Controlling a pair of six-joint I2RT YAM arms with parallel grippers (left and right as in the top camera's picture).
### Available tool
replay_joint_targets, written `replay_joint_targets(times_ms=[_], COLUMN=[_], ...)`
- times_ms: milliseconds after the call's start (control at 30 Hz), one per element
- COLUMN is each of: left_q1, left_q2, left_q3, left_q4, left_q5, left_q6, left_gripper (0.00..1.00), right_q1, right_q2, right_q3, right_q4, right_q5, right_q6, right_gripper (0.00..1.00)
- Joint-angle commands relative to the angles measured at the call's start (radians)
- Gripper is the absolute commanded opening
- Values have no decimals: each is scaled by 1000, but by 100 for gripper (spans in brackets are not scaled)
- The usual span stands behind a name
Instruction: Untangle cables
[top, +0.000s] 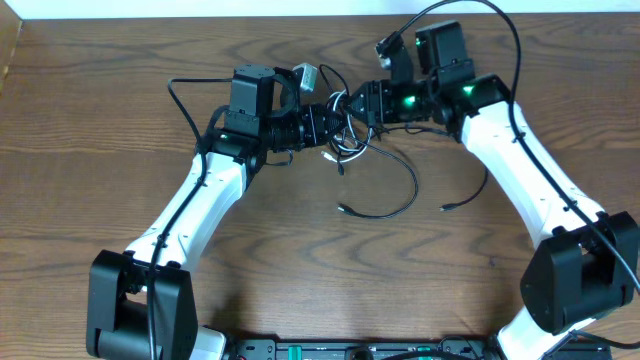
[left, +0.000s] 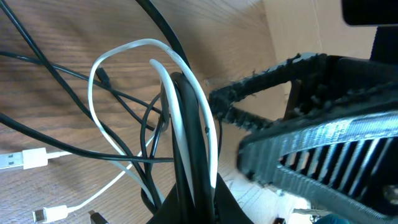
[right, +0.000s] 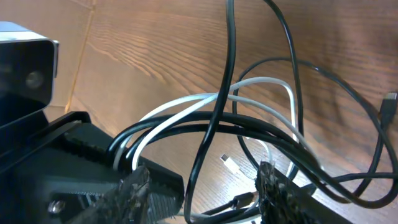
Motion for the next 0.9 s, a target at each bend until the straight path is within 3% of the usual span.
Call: replay_joint_targets(times_ms=[0,867], left_q1=[6,4], left_q2=[-26,-26], left_q3=[7,7], left_q4=[8,0], left_q5=[37,36], left_q6=[-13,-12], left_gripper=[7,7], right_q1=[15,50], right_q2=[11,94], right_q3=[5,5], right_q4=[2,51], right_q5=[46,22], right_q6=[49,84], right_gripper=[51,49])
